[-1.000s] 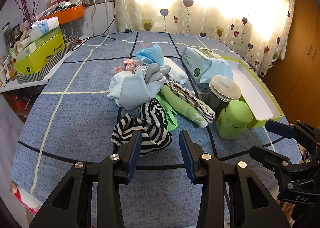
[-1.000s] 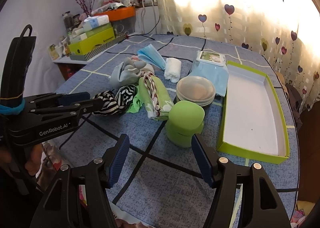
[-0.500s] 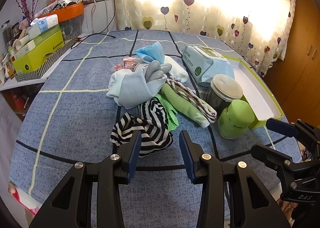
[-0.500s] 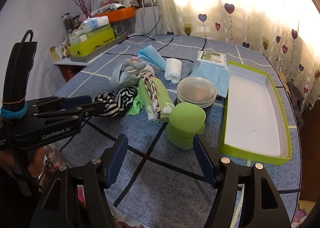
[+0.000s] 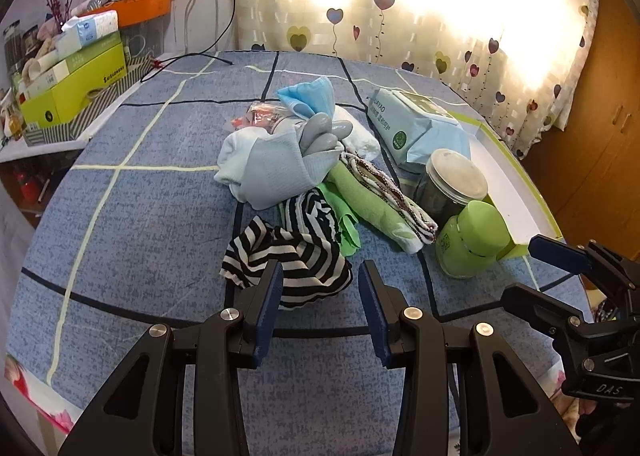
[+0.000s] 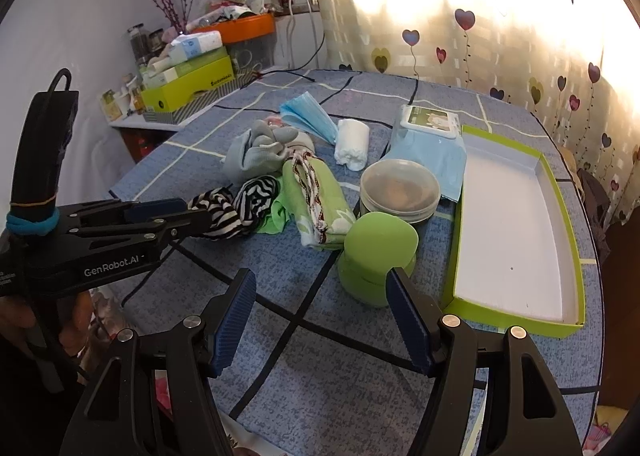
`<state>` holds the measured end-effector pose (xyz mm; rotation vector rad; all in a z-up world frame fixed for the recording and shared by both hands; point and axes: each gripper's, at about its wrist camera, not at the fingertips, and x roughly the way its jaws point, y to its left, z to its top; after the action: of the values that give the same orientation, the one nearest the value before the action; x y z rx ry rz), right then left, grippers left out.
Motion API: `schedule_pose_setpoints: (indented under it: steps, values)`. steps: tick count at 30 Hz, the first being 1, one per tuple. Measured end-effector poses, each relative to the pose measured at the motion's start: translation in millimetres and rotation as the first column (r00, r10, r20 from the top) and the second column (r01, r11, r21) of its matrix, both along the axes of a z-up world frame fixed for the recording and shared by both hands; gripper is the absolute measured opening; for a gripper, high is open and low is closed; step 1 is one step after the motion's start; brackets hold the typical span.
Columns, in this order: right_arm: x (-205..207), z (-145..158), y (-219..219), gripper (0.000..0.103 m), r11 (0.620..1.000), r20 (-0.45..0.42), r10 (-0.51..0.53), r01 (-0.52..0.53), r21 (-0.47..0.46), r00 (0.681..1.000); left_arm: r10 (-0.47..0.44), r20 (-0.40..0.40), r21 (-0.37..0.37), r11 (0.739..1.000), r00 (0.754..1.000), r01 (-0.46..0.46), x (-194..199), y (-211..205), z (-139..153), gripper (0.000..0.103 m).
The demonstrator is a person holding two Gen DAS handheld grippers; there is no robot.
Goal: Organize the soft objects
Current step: 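Move the left gripper toward the black-and-white striped sock in the pile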
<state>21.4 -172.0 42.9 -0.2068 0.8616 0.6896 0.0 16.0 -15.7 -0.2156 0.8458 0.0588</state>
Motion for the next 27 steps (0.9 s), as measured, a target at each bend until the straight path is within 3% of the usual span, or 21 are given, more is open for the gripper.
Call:
schedule_pose_setpoints:
  steps: [10, 27]
  values:
    - [2, 2, 4, 0.068, 1.0, 0.008, 0.018, -0.018, 0.004, 1.0, -0.003, 0.014, -0.086, 0.996, 1.0, 0.004, 0, 10, 0, 0.04]
    - [4, 1, 10, 0.068, 0.999, 0.008, 0.031, -0.031, 0.01, 0.999, 0.023, 0.028, -0.11, 0.994, 0.999, -0.02, 1, 22, 1, 0.04]
